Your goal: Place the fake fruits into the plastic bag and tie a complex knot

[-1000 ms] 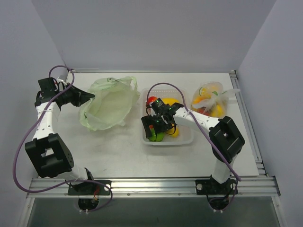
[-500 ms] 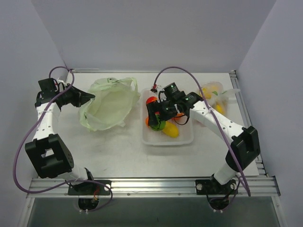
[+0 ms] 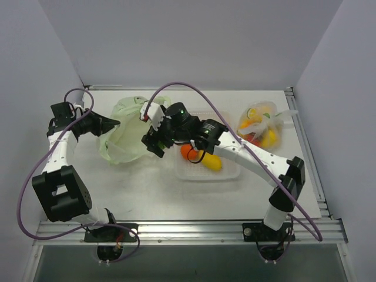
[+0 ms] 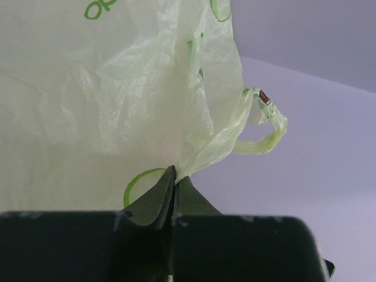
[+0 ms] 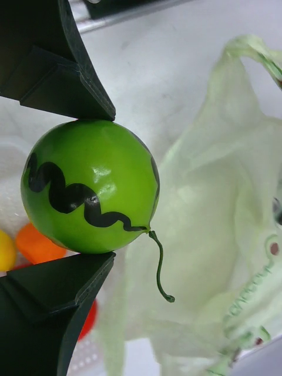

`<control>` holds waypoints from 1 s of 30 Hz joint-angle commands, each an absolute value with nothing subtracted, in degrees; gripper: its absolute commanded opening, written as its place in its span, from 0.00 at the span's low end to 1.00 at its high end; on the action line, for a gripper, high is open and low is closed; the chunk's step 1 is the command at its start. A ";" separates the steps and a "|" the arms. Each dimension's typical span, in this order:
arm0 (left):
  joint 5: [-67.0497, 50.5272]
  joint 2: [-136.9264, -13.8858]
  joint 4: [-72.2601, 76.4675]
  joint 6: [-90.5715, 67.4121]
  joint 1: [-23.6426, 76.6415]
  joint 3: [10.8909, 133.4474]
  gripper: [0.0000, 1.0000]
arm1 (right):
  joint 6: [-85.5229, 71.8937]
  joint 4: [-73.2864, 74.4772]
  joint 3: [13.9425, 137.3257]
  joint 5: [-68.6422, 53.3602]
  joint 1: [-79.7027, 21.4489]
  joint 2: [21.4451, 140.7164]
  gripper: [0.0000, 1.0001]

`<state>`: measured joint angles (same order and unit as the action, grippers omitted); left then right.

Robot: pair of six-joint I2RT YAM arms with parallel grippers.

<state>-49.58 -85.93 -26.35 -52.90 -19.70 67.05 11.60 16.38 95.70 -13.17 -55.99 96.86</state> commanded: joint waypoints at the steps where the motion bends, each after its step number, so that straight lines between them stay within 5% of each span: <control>1: -52.73 -83.67 -21.36 -56.16 -20.13 65.48 0.00 | 16.16 2.93 100.00 -3.96 -56.16 103.87 0.76; 6: -54.31 -84.11 -19.07 -58.27 -20.13 64.34 0.00 | 16.61 -6.75 106.26 1.39 -56.25 115.12 0.79; 7: -54.40 -84.20 -18.99 -58.62 -20.13 64.42 0.00 | 16.61 -11.81 105.91 3.32 -56.16 116.44 0.99; 12: -54.84 -84.55 -17.84 -59.68 -20.13 63.55 0.00 | 17.14 -13.36 109.86 1.94 -56.34 125.07 1.00; 21: -55.63 -85.34 -14.94 -61.26 -20.13 62.66 0.00 | 21.70 -3.08 100.91 -14.92 -53.62 116.20 0.99; 30: -55.81 -85.34 -14.68 -61.26 -19.95 62.49 0.00 | 44.54 11.61 92.56 -27.61 -54.75 112.59 0.95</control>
